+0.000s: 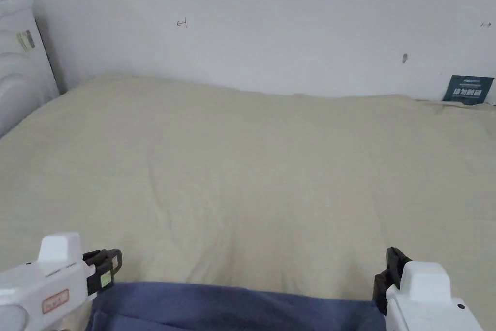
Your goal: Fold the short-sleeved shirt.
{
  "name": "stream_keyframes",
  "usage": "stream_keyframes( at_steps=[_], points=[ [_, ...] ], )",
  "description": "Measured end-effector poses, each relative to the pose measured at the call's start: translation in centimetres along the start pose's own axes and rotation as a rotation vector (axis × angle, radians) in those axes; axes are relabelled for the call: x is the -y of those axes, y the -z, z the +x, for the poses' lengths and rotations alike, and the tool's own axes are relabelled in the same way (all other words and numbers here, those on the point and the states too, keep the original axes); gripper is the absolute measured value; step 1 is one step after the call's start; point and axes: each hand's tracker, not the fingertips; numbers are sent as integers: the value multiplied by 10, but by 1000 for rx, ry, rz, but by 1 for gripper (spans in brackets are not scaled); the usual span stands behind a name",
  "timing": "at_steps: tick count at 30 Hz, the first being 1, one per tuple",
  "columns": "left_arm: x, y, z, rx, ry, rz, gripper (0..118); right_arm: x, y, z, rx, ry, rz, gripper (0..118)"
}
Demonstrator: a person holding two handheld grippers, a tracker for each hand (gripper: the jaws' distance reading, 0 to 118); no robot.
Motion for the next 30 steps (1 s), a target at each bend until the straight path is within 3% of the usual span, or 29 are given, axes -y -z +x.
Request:
stream_keyframes(
  at_steps=[3,6,9,11,14,20,23,30],
  points=[
    [-7,7,-27,69,-35,-107,1,2,1,0,-10,-8,-11,1],
    [-11,18,-47,103,-64,-249,25,5,1,0,-13,-14,-22,1],
    [-7,34,-62,206,-188,-341,67,7,1,0,-16,-11,-34,1],
    [-2,45,-66,208,-187,-378,78,8,0,0,-14,-11,-40,1],
    [6,52,-59,124,-125,-428,78,10,-2,0,-16,-10,-48,1],
    [14,55,-43,111,-87,-419,75,13,-1,0,-16,-17,-68,1],
    [20,55,-27,56,-8,-412,56,15,2,-1,-22,-9,-72,1],
    [23,63,-18,-20,104,-399,23,17,3,-10,-44,-10,-69,1]
  ],
)
